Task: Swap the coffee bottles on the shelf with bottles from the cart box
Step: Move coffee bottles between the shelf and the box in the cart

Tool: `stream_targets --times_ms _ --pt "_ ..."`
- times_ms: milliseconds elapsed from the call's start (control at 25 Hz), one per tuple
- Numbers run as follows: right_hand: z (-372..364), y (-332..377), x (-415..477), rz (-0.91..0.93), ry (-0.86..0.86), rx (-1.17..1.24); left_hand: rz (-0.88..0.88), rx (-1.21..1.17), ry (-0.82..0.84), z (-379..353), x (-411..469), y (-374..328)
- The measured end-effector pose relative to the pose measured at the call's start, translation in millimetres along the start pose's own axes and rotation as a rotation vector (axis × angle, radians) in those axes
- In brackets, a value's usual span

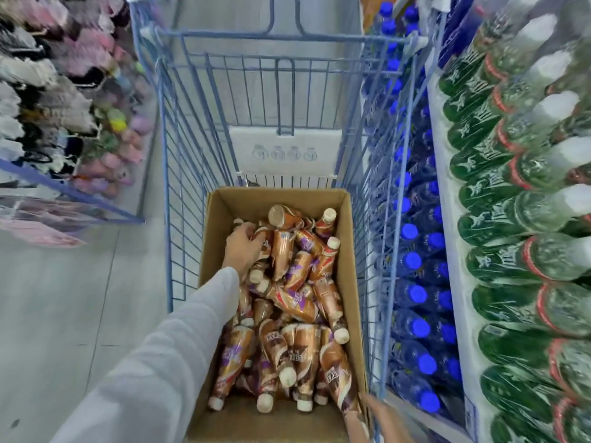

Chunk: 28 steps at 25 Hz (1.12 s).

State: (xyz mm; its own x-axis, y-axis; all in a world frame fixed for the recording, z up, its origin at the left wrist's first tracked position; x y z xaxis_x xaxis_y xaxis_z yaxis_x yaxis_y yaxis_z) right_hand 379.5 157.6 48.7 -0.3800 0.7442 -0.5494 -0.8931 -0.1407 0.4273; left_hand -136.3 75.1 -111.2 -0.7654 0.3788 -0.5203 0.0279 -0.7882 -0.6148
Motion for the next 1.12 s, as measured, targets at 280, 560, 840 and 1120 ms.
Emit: stream_targets --times_ms 280,560,840,1120 --pt "-243 43 -59 -0.076 0.315 -0.002 -0.072 0.148 -0.006 -37 51 -55" --pt "-148 124 26 -0.065 0.360 0.061 0.149 0.084 0.038 -49 54 -55" --pt "-93 155 19 0.023 0.160 0.227 0.471 -0.786 0.417 40 -71 -28" --pt "-128 169 59 0.121 0.268 0.106 0.492 -0.895 0.424 96 -214 52"
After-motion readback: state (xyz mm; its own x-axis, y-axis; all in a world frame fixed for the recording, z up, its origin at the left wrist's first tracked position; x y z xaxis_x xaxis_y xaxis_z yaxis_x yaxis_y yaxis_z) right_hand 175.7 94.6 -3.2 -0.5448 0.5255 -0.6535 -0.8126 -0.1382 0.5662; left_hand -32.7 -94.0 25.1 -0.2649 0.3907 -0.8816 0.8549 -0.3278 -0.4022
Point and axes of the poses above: each hand's wrist, its own x-axis towards the middle knuckle, its own z-axis out of the back of the hand, y = z × x, the point moved 1 cm from there along x, towards the middle knuckle
